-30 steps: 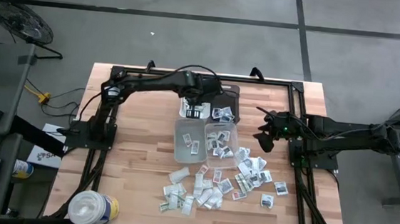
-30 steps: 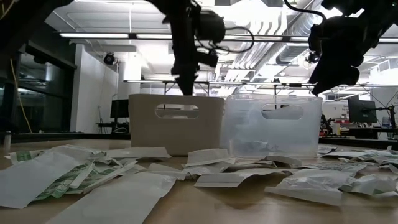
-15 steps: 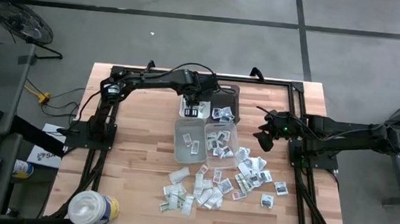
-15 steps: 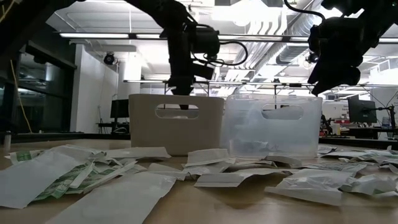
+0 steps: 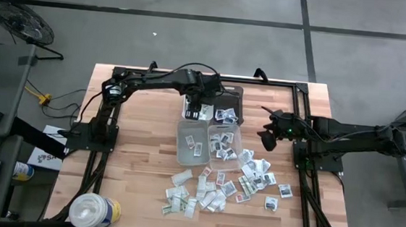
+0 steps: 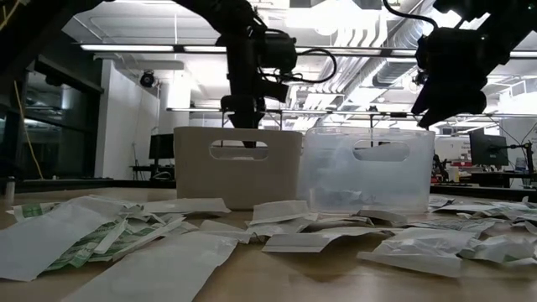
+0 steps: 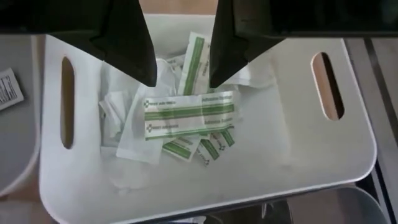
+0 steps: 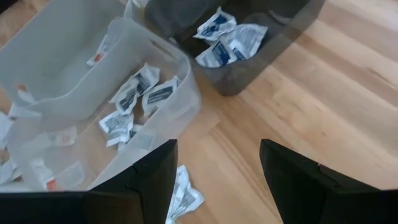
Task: Pick & Place First Aid Supplies
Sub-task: Put the green bandage pack into the white bin
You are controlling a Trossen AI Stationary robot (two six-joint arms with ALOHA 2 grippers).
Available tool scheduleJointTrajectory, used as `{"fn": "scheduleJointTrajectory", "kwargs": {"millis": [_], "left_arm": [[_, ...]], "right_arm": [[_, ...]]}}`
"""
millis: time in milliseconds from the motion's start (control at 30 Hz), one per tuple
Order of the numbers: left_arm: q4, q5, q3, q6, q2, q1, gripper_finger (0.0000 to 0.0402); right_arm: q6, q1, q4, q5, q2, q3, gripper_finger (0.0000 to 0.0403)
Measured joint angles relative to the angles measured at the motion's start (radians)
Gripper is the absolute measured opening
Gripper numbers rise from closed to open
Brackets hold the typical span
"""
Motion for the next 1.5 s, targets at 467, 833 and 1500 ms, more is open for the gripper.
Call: {"fn": "scheduleJointTrajectory", "kwargs": {"millis": [467,833,1500], "left_arm": [[-0.097,0.103,0.115,-0.026,-0.035,-0.010,0.0146],[-0.127,0.053,0.113,-0.309,-0.147,-0.184,0.0147],[-0.042,-0.136,-0.126,-1.451,-0.148,-0.767,0.0147]], "right_arm": [[0.004,0.000,0.036,0.047,0.000,0.000,0.0222],[-0.253,0.000,0.065,-0.070,-0.007,0.000,0.0222],[-0.429,0.000,0.060,-0.290,-0.036,0.000,0.0222]]}}
